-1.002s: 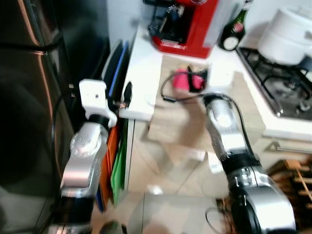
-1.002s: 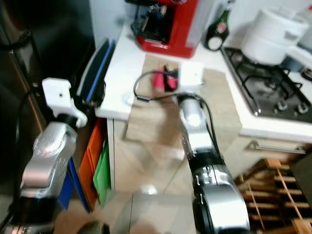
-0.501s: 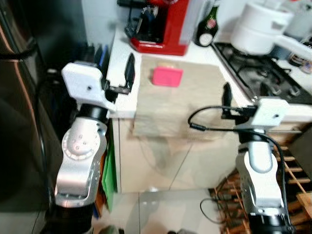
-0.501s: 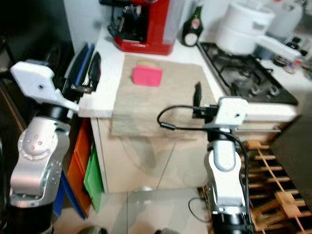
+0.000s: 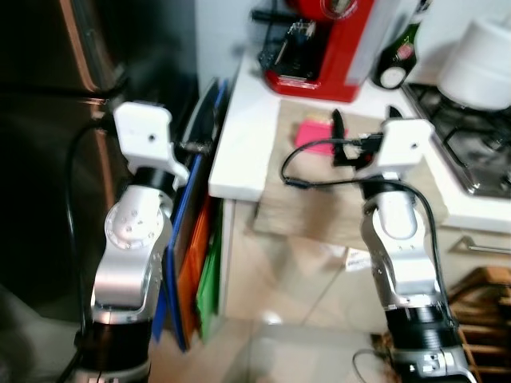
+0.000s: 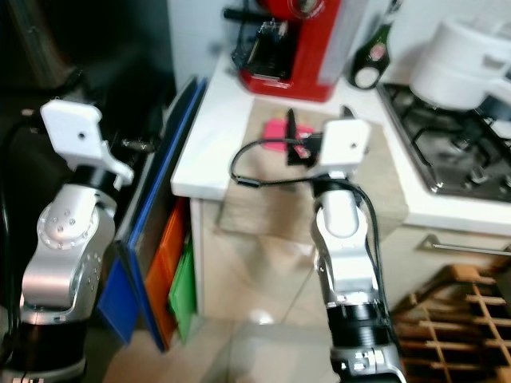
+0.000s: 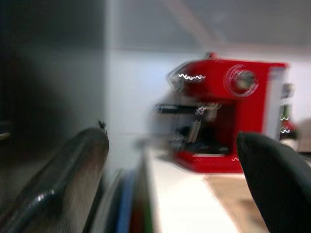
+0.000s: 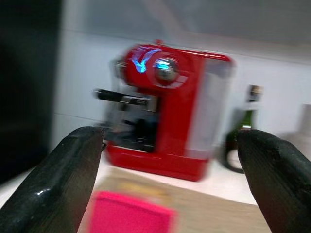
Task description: Restocking fridge
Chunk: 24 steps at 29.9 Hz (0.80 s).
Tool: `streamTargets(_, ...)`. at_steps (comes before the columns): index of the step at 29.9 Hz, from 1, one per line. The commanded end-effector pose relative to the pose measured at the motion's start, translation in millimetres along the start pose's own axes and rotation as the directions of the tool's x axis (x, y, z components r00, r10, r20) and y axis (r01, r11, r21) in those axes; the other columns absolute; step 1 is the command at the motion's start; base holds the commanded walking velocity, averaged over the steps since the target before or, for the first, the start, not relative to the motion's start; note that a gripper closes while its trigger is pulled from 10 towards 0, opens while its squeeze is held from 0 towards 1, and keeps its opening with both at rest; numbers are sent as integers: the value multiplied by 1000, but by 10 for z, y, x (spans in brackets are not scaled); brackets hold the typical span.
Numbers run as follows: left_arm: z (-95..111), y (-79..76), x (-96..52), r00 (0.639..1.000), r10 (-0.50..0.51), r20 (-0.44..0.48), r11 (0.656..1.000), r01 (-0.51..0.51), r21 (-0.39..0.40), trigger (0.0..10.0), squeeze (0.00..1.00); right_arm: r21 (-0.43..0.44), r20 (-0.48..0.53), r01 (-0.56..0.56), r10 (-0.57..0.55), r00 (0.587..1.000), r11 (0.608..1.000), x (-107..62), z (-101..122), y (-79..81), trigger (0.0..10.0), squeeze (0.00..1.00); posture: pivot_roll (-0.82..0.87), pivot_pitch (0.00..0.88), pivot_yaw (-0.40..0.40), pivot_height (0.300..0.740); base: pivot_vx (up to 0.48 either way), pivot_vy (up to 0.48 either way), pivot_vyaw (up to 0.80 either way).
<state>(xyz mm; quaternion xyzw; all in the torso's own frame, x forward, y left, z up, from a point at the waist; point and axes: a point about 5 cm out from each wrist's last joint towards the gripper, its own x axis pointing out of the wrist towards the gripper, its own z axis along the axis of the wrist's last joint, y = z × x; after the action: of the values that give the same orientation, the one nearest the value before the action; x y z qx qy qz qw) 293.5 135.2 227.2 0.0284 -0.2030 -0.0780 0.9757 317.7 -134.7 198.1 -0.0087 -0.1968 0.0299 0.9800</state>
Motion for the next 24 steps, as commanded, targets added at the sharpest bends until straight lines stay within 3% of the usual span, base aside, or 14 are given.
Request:
streamTargets(1,19,-139,60,998,-64,4,998,64,-22,10000,0,-24,-32,42,-42,999,999,-27,-59,-138,10000,0,66,0,-67,740,480,0,0)
streamTargets(6,-4,-216,98,987,-162,-15,987,162,-22,10000,0,-35,-33,48,-50,998,998,-30,-69,-121,10000,0,68,0,-65,740,480,0,0)
streamTargets(9,-5,-242,137,981,-192,-23,981,190,-42,10000,0,-48,-29,59,-61,998,997,-40,-60,-137,10000,0,62,0,-58,740,0,0,0)
streamTargets(13,10,-261,182,974,-225,-26,974,225,13,10000,0,-55,-36,64,-66,997,996,-53,-60,-162,10000,0,57,0,-54,740,0,0,-363)
streamTargets(21,-81,-145,284,955,-280,-97,959,283,14,10000,0,-66,-35,66,-69,997,996,-78,-74,-147,10000,0,46,0,-37,740,0,0,-184)
streamTargets(24,-168,33,374,926,-350,-144,936,349,-34,10000,0,-64,-29,66,-68,997,996,-79,-60,-138,10000,0,47,0,-42,740,0,0,0)
